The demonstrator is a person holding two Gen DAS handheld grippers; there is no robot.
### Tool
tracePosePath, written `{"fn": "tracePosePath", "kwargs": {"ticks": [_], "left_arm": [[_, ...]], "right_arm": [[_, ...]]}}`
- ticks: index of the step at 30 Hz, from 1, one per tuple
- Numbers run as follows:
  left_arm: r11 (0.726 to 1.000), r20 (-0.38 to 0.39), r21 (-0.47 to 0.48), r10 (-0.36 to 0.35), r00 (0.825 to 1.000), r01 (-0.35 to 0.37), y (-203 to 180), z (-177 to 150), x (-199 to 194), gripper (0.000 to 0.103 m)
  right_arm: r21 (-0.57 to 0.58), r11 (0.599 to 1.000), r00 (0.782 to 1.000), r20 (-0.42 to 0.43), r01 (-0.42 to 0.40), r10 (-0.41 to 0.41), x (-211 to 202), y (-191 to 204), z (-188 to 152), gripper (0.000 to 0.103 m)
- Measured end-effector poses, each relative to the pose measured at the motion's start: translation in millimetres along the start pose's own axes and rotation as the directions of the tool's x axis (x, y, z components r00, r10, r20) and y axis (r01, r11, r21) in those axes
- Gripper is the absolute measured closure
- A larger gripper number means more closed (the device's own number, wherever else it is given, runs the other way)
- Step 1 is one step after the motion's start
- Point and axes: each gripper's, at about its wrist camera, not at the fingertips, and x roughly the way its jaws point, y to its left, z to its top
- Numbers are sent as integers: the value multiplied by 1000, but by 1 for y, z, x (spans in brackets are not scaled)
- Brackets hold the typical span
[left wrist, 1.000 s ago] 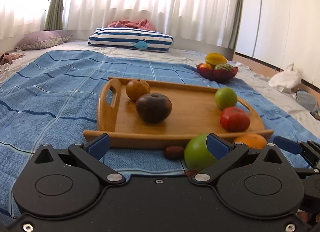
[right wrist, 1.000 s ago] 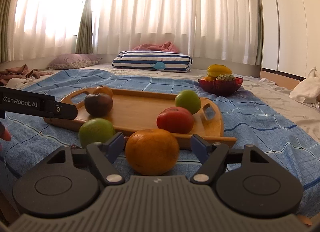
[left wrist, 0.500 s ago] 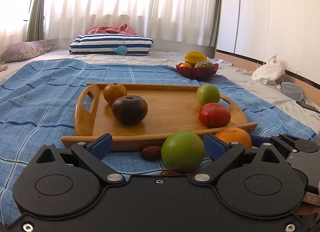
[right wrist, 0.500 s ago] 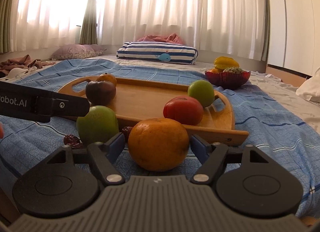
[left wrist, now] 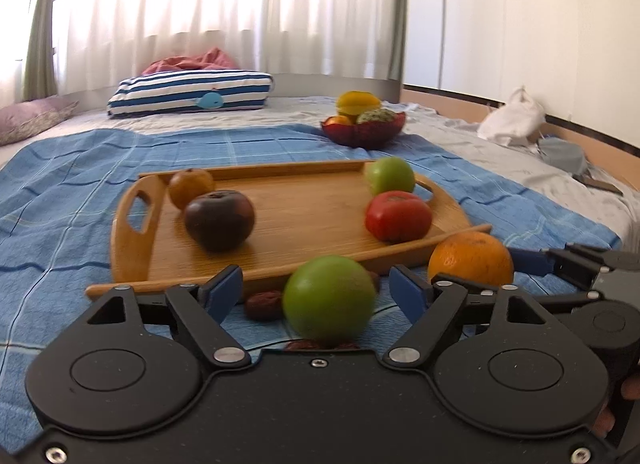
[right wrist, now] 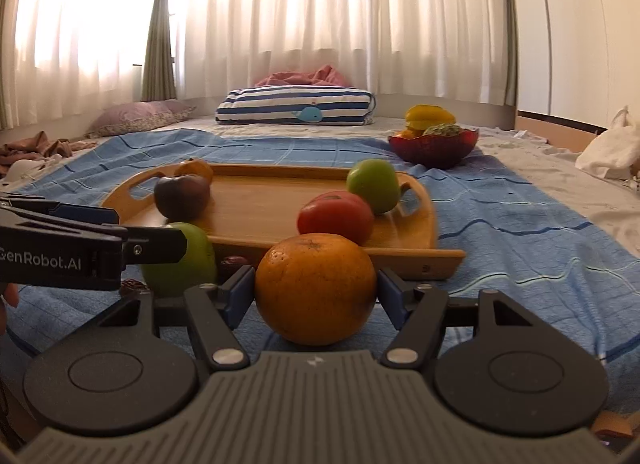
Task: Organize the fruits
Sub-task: 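Grasp a green apple with the left gripper while right gripper grasps an orange, then carry the green apple over the tray and lower it while right gripper lowers the orange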
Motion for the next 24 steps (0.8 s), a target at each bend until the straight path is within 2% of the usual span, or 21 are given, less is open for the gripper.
{"fn": "tracePosePath", "kwargs": {"ticks": [4,8,12,20,24], "left_arm": [[999,1,31,-12,1000,12,-10,0,7,26],[998,-44,68,4,999,-1,-19,2,20,31],[996,-63,92,18,998,-12,-25,0,27,32],[996,-103,86,47,994,-38,-26,0,41,33],[995,-101,81,62,993,-54,-25,-1,45,39]], "right_arm": [[19,999,999,-1,37,-37,-4,-9,1,35],[38,996,997,-10,78,-78,-4,-17,1,35],[97,993,998,-18,69,-67,-4,-28,0,34],[42,996,996,-23,82,-81,1,-18,-2,34],[31,996,996,-28,81,-80,4,-18,-2,34]]}}
